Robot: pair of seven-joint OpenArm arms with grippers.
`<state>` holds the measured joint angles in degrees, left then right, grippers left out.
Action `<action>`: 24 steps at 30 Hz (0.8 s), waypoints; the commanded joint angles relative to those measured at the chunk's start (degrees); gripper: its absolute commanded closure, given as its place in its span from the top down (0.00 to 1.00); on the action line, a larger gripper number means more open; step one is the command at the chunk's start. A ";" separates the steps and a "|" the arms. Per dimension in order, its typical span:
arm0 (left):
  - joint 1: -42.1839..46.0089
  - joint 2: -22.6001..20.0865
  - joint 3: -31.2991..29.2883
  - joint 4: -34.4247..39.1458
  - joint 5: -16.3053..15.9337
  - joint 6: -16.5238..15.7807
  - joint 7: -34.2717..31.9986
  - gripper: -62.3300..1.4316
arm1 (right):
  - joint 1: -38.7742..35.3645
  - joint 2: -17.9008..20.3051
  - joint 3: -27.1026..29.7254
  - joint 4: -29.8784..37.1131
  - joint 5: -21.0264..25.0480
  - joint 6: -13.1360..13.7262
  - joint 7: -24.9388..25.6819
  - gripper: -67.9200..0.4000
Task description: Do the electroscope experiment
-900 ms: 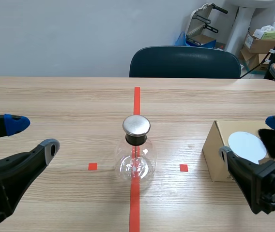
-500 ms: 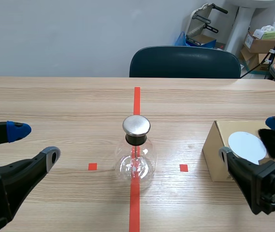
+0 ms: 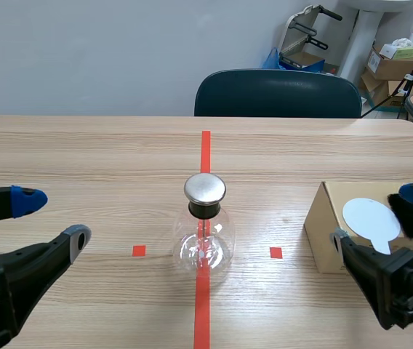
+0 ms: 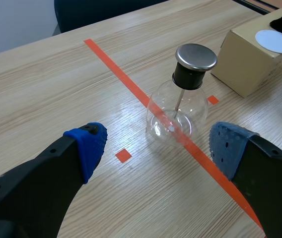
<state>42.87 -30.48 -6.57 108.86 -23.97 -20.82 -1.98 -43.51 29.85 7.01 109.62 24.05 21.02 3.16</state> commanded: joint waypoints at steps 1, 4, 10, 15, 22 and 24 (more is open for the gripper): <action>0.11 0.15 -0.31 0.81 -0.20 0.28 -0.94 0.73 | 0.50 -0.02 0.07 0.83 0.11 0.02 1.07 1.00; 0.11 0.15 -0.31 0.81 -0.20 0.26 -0.90 0.73 | 0.48 -0.02 0.07 0.83 0.02 0.07 1.01 1.00; -0.04 0.31 -0.28 0.81 -0.20 0.70 -0.94 0.73 | 0.48 0.13 0.17 1.25 -5.11 0.07 3.08 1.00; -0.02 -1.27 -0.26 0.81 -0.22 0.46 -1.60 0.73 | -0.70 0.13 0.17 3.30 -22.16 -0.02 9.29 1.00; 1.25 -7.74 2.95 0.81 -0.22 -0.20 -3.74 0.73 | -8.52 0.09 0.15 3.74 -53.24 -8.24 23.34 1.00; 1.25 -9.62 4.33 0.81 -0.20 -0.22 -4.90 0.73 | -11.61 -0.04 0.11 3.50 -59.58 -12.90 25.83 1.00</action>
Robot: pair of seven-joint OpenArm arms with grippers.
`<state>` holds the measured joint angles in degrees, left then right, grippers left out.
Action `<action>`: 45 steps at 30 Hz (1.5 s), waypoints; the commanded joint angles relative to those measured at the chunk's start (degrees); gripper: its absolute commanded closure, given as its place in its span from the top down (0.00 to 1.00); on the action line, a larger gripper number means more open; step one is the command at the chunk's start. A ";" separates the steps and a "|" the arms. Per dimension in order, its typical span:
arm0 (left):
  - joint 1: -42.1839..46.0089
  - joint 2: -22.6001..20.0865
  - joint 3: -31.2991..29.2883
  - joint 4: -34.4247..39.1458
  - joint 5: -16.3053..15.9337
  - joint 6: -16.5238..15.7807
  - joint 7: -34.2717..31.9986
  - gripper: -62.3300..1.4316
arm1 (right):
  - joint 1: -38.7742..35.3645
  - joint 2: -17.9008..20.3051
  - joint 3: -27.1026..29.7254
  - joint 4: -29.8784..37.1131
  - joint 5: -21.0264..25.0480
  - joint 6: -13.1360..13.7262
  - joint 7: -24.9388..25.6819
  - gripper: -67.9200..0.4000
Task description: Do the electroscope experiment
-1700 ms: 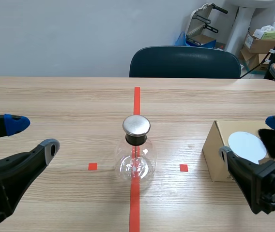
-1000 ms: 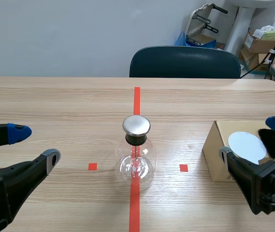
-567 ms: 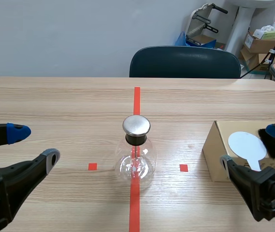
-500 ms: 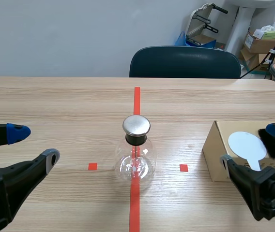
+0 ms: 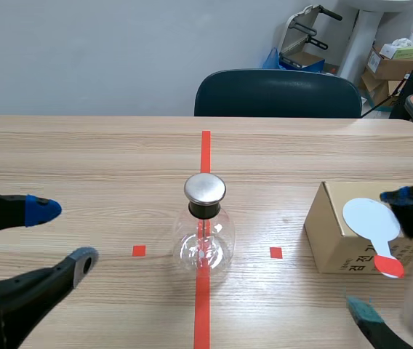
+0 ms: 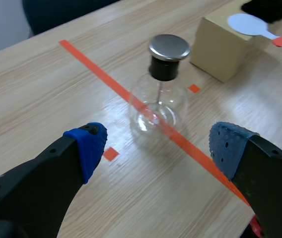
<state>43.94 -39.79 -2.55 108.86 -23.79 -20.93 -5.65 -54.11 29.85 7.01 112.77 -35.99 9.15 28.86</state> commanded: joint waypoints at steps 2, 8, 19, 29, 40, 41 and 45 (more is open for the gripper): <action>0.17 -2.29 1.60 0.81 -0.37 -0.09 -2.34 0.73 | -3.98 -0.04 0.07 -0.26 -4.09 -6.40 1.55 1.00; 0.15 -7.61 4.57 0.83 -0.44 -0.13 -5.01 0.73 | -7.96 -2.05 -0.44 -5.75 -12.24 -22.45 1.31 1.00; 0.15 -14.91 10.32 1.77 -0.52 -0.35 -14.62 0.73 | 0.33 -4.63 -9.31 -20.50 -16.37 -43.98 -8.90 1.00; 0.15 -18.86 12.52 4.42 -0.48 -0.81 -18.10 0.73 | 11.72 -4.63 -17.49 -28.68 -17.22 -48.85 -18.16 1.00; 0.15 -19.61 12.83 4.52 -0.37 -0.87 -18.99 0.73 | 20.00 -4.79 -20.87 -35.04 -17.57 -48.57 -20.41 1.00; 0.15 -19.61 12.83 4.52 -0.37 -0.87 -18.99 0.73 | 20.59 -4.79 -21.29 -35.45 -17.59 -48.57 -20.39 1.00; 0.15 -19.43 12.81 4.52 -0.35 -0.87 -18.97 0.73 | 21.92 -5.20 -22.56 -36.41 -17.42 -48.57 -20.41 1.00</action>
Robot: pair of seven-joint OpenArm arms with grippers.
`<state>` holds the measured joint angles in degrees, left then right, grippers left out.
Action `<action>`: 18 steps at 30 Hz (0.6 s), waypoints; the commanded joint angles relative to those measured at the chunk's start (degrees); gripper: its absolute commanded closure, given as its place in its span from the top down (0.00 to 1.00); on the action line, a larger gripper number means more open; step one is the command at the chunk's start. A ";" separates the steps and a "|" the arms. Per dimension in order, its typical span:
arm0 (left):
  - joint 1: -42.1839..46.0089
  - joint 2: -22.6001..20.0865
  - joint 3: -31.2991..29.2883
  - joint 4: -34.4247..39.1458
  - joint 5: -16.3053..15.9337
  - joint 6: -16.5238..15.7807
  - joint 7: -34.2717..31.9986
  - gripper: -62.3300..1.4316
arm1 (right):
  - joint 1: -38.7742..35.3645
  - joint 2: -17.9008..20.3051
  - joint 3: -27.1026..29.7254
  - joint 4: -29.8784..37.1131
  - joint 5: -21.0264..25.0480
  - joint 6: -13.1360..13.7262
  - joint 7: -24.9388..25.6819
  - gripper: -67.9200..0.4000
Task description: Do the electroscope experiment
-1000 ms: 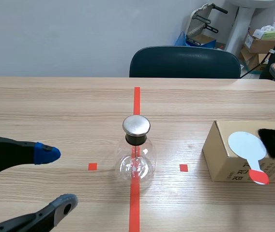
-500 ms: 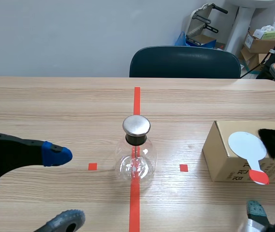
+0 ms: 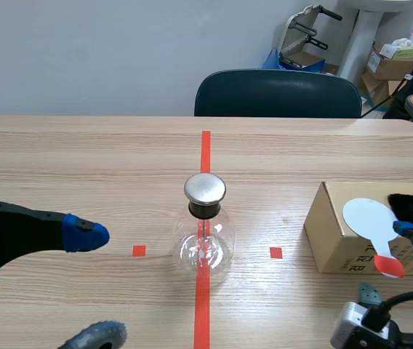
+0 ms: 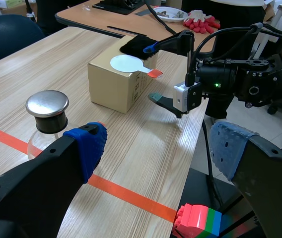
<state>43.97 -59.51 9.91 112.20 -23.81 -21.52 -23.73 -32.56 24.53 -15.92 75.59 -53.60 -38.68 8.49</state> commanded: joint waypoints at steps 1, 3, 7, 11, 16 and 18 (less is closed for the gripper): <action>0.11 0.44 0.35 1.18 -0.33 -0.28 -0.87 0.73 | 0.55 -0.33 0.37 0.76 0.17 -0.74 -0.04 1.00; 0.11 0.50 0.35 1.18 -0.33 -0.28 -0.90 0.73 | 0.70 -1.05 0.37 0.76 -0.04 -0.76 0.00 1.00; 0.11 0.59 0.35 1.18 -0.33 -0.26 -0.90 0.73 | 0.66 -1.33 0.39 0.76 -0.24 -0.76 -0.09 1.00; 0.11 0.59 0.35 1.18 -0.33 -0.26 -0.76 0.73 | 0.92 -1.31 0.66 0.79 -0.13 -0.76 -0.28 1.00; 0.11 0.59 0.35 1.18 -0.33 -0.26 -0.24 0.73 | 0.98 -1.01 0.66 0.79 -0.02 -0.79 -0.48 1.00; 0.11 0.59 0.35 1.18 -0.33 -0.26 -0.24 0.73 | 1.01 -1.03 1.03 0.79 -0.07 -0.79 -0.46 1.00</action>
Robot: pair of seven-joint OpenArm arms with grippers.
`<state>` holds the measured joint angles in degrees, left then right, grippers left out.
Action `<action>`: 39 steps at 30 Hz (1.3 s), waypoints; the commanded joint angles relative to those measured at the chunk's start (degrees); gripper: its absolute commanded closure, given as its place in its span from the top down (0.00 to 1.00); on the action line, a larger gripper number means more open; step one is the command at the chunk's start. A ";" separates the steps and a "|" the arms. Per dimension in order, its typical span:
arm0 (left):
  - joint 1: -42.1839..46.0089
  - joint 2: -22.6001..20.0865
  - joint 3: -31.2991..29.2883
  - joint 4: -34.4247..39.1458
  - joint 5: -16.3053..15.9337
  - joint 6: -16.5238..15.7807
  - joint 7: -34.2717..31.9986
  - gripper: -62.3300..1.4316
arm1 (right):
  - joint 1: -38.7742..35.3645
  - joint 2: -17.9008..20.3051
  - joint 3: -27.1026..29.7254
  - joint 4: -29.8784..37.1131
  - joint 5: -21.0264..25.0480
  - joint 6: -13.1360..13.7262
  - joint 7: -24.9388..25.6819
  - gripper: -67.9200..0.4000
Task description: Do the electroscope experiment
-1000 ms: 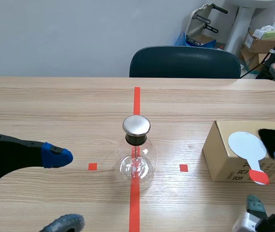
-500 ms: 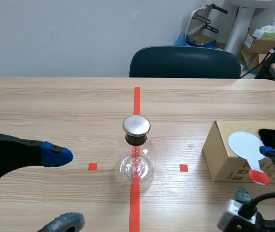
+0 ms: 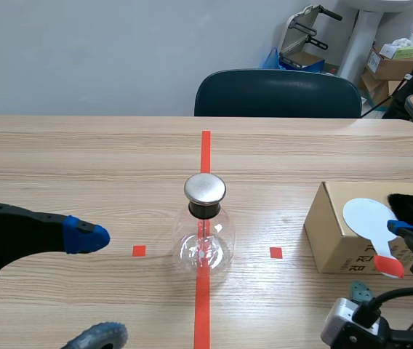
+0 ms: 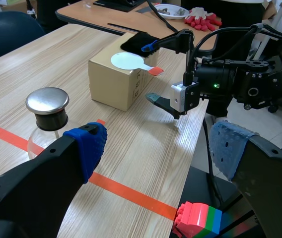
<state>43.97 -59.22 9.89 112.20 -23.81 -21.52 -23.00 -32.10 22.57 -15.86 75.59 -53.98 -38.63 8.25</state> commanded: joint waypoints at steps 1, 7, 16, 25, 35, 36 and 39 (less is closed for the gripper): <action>0.11 0.31 0.37 1.18 -0.33 -0.26 -0.96 0.73 | 0.55 0.92 1.33 0.79 0.11 -0.81 -0.17 0.99; 0.11 0.31 0.37 1.18 -0.33 -0.28 -0.96 0.73 | 0.55 0.94 2.54 0.79 -0.09 -0.81 0.00 0.75; 0.09 0.31 0.37 1.18 -0.35 -0.26 -1.01 0.73 | 0.70 0.92 3.17 0.79 -0.52 -0.81 0.02 0.37; 0.09 0.31 0.37 1.18 -0.35 -0.26 -1.03 0.73 | 0.70 0.90 3.15 0.79 -0.94 -0.79 2.23 0.27; 0.09 0.31 0.37 1.18 -0.35 -0.26 -1.03 0.73 | 0.70 0.92 3.17 0.79 -0.94 -0.79 2.80 0.02; 0.09 0.31 0.37 1.18 -0.35 -0.26 -1.01 0.73 | 0.70 0.90 3.15 0.79 -0.96 -0.79 2.82 0.02; 0.09 0.31 0.37 1.18 -0.35 -0.26 -1.03 0.73 | 0.70 0.92 3.17 0.79 -0.94 -0.81 2.75 0.02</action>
<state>43.97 -59.22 9.89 112.20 -23.81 -21.52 -23.00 -31.94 22.57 -13.17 75.64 -54.92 -39.22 11.07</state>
